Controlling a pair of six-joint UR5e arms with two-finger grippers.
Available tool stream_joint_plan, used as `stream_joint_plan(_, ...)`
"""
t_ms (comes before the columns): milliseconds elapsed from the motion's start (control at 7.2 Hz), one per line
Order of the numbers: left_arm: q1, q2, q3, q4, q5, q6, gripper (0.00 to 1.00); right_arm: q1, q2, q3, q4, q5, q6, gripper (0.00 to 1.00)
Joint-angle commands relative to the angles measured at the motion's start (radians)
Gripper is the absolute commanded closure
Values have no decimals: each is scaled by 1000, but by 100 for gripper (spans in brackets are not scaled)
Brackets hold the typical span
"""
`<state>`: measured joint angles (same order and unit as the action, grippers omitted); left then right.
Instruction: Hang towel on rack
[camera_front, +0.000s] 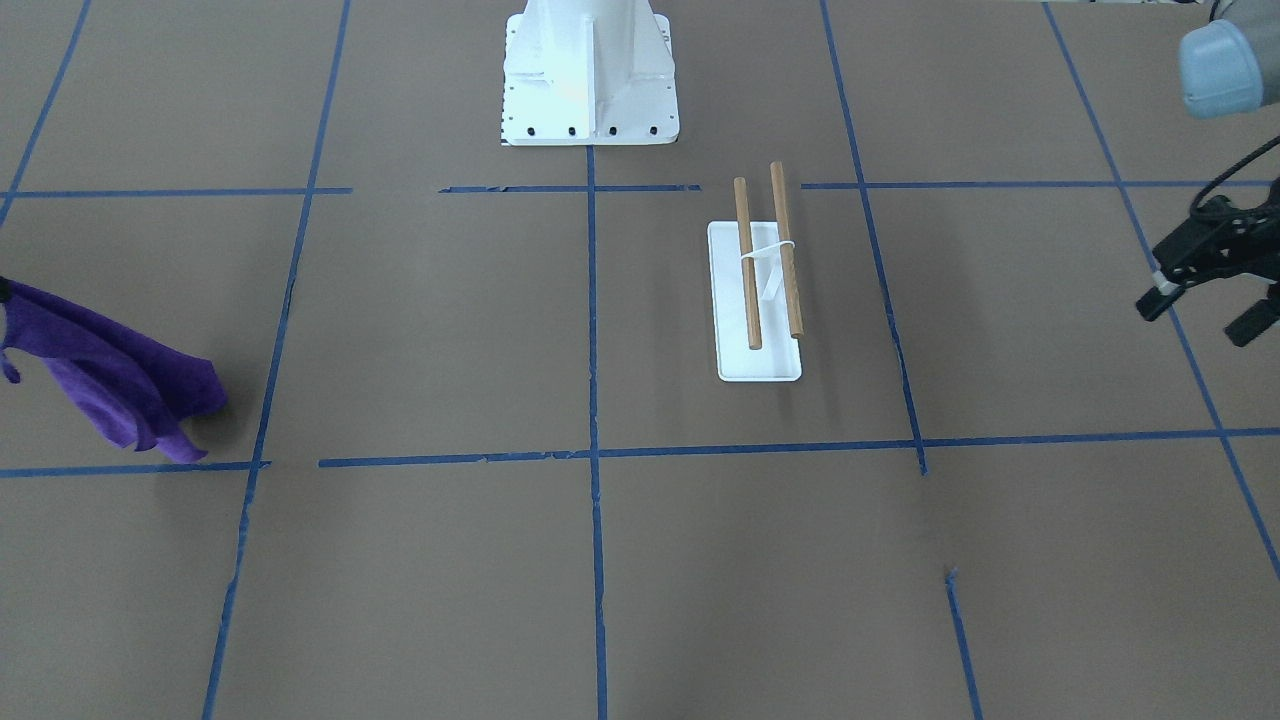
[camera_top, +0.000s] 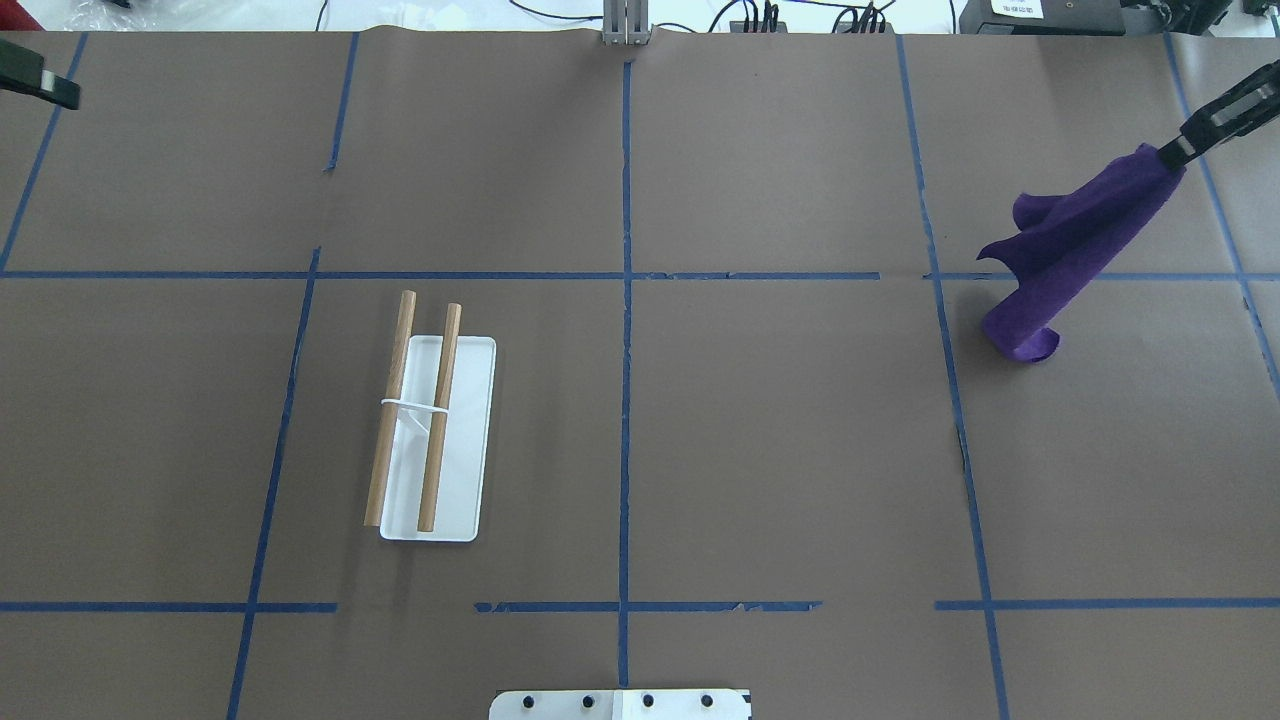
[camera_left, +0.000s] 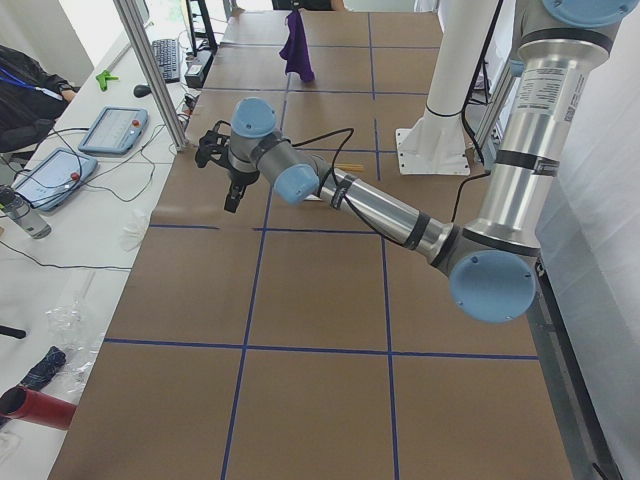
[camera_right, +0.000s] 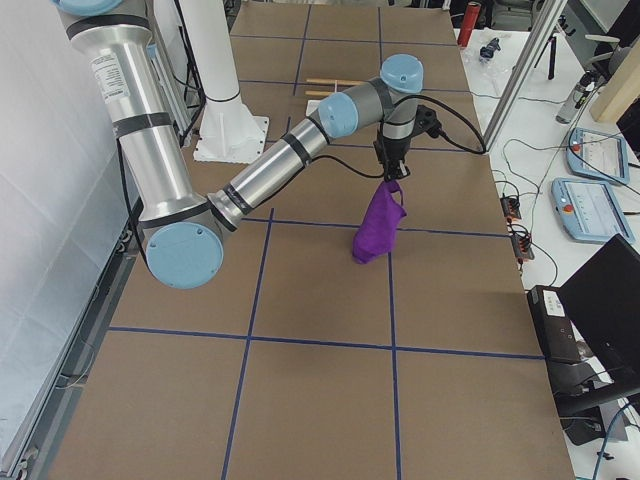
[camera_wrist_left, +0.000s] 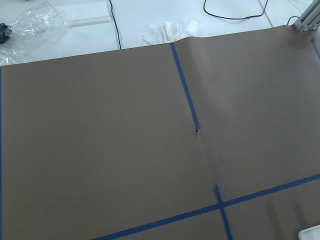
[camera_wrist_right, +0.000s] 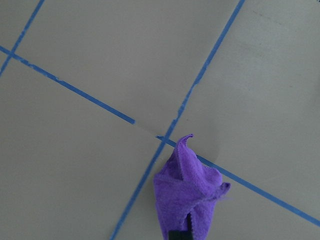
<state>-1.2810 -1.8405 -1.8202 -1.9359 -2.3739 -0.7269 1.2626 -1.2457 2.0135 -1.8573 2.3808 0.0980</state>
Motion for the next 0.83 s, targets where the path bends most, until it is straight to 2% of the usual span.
stream_joint_plan(0,150,-150,-5,3,5,-438,0,-107,54,28,106,-2,301,100)
stream_joint_plan(139,234,-214,4,2,11,-647,0,-152,52,24,188,-6,390,100)
stream_joint_plan(278,300,-286,22,0,34,-857,0,-182,54,24,242,-5,404,100)
stream_joint_plan(417,361,-311,22,-5,118,-985,0,-204,64,28,271,-2,431,100)
stream_joint_plan(556,421,-377,54,-5,175,-1102,0,-286,115,18,296,-27,434,100)
stream_joint_plan(694,457,-435,88,-6,183,-1203,0,-336,176,19,302,-79,469,100)
